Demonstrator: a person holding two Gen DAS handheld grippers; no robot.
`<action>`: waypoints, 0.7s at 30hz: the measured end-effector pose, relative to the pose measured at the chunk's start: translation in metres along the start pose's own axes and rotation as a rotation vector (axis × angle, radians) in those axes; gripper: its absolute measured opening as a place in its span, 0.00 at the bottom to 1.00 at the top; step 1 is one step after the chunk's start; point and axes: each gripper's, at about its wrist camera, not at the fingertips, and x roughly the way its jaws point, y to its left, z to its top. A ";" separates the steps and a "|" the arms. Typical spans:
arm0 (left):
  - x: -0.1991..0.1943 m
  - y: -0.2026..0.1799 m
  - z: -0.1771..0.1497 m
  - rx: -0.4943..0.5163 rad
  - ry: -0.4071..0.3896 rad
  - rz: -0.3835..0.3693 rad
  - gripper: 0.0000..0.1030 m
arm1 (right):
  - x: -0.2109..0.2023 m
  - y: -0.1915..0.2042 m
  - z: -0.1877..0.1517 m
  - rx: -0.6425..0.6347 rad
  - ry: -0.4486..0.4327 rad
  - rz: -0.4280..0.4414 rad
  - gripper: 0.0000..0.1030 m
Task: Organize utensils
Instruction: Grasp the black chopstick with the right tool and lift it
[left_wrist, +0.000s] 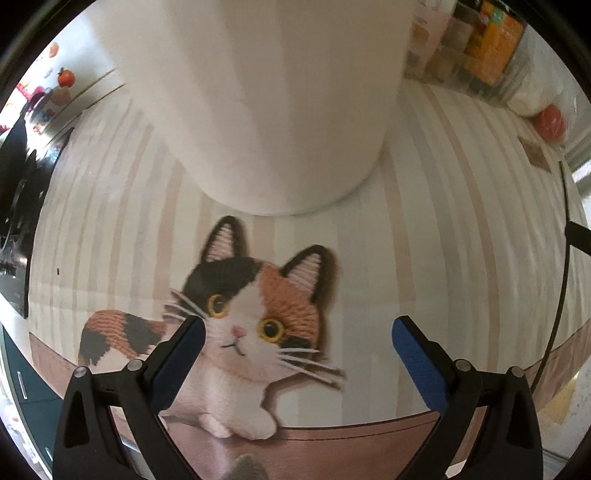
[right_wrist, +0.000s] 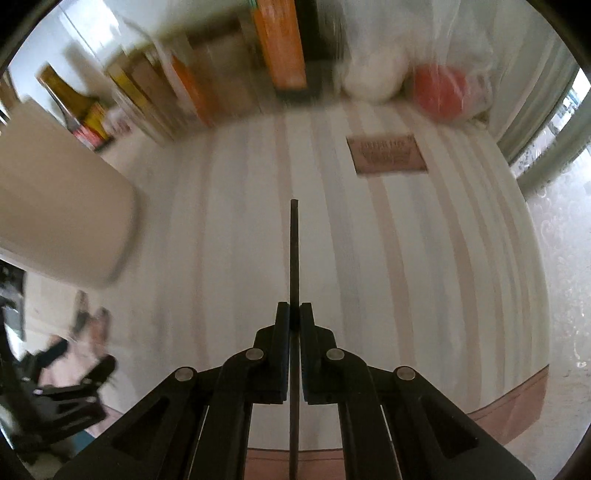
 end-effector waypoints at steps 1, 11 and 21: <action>-0.005 0.005 0.001 -0.012 -0.014 0.001 1.00 | -0.007 0.002 0.000 0.001 -0.020 0.013 0.05; -0.054 0.050 0.002 -0.127 -0.136 0.031 1.00 | -0.066 0.048 0.011 -0.040 -0.221 0.090 0.04; -0.125 0.107 0.026 -0.240 -0.282 0.063 1.00 | -0.128 0.090 0.043 -0.099 -0.447 0.170 0.04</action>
